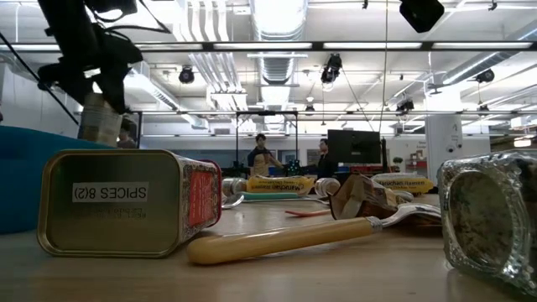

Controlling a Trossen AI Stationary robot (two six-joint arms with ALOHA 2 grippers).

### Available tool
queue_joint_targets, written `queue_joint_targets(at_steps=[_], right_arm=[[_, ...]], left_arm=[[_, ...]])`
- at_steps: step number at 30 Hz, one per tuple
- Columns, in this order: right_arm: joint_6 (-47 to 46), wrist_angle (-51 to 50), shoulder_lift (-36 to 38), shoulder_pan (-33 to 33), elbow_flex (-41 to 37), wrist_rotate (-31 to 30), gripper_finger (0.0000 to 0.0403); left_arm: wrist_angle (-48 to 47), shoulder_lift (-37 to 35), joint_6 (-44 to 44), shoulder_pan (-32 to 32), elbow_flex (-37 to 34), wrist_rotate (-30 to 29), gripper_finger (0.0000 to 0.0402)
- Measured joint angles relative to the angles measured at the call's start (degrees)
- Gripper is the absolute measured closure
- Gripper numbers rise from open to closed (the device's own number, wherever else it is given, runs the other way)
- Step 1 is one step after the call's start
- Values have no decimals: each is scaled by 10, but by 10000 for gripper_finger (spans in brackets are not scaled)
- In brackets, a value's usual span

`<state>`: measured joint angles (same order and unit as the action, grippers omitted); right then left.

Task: Pick & Place Food Item
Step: Put the gold seasoning bottle into the yellow bin

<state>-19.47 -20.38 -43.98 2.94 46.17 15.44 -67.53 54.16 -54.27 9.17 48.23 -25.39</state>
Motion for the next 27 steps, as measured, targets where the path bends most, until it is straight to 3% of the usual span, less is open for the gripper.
queue_joint_targets(at_steps=[13,21,27], right_arm=[[-4,1,0,0,0,0,44],[-5,1,0,0,0,0,44],[-4,2,0,0,0,-4,44]], left_arm=[[22,-26,-100,13,-111,-37,124],[49,-86,-86,50,-148,-57,124],[61,-88,-57,97,-148,-68,124]])
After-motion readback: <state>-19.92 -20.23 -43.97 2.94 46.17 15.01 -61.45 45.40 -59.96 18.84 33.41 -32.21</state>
